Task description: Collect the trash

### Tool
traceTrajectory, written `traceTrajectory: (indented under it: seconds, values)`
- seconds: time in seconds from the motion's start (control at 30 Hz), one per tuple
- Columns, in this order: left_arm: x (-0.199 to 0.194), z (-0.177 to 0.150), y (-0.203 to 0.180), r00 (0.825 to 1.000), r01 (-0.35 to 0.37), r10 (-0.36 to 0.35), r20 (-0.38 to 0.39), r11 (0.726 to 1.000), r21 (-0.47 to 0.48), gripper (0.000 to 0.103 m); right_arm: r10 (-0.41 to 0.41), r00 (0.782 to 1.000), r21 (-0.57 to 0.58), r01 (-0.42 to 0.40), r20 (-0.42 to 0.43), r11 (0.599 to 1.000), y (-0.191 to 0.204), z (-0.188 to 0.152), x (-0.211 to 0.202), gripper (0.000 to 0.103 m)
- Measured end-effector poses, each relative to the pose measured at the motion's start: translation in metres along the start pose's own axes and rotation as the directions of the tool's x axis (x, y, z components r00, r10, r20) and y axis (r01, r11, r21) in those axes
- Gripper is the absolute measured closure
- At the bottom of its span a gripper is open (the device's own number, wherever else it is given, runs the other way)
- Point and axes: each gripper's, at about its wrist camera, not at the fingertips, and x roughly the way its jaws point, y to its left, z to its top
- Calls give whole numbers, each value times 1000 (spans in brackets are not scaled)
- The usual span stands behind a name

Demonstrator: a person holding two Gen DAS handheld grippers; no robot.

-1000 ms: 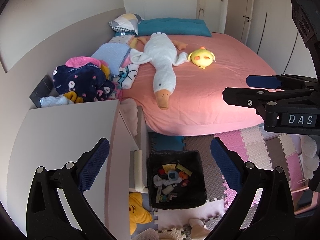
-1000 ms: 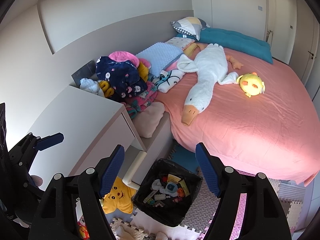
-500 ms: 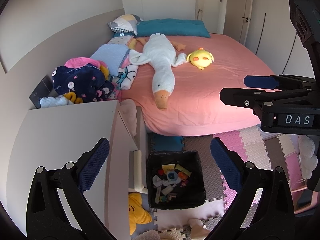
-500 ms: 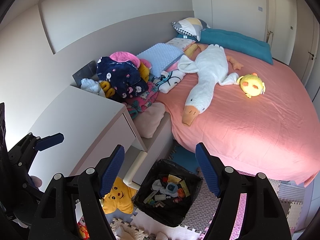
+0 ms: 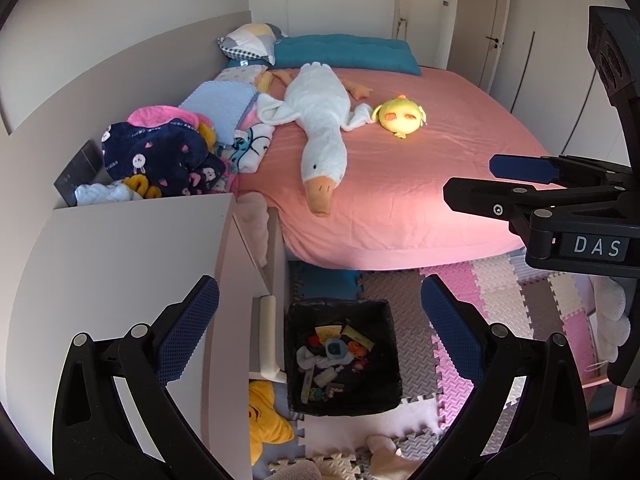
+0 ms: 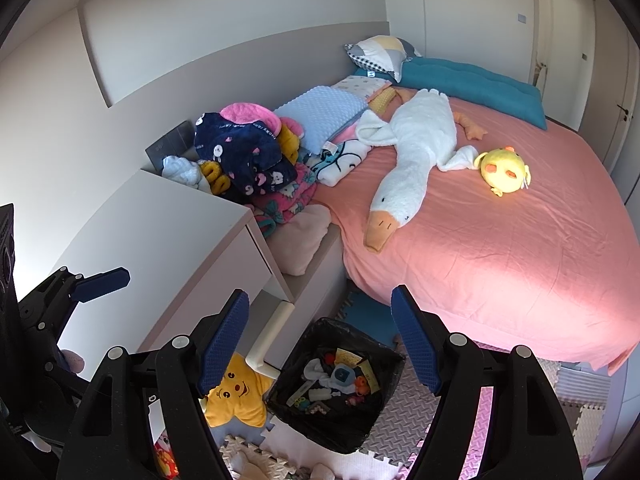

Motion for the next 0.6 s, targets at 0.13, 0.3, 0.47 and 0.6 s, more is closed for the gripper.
traceTrajectory:
  seconds: [0.13,0.3,0.47,0.6]
  values:
    - [1,-1,-1,1000,11,-11,-3,1000,-2,6,-1,1000,0,1,0,1000,0,0,0,29]
    - [2,-2,-3,1000,8,-9,10,1000,8,6,-1,1000,-1,1,0,1000,0,0,0,29]
    - [4,-1,-1,1000,3,-3,4,1000,0,6,-1,1000,-1,1,0,1000,0,0,0,29]
    - [4,0,-2,1000,3,-3,4,1000,4,6,-1,1000,-1,1,1,1000,0,0,0,29]
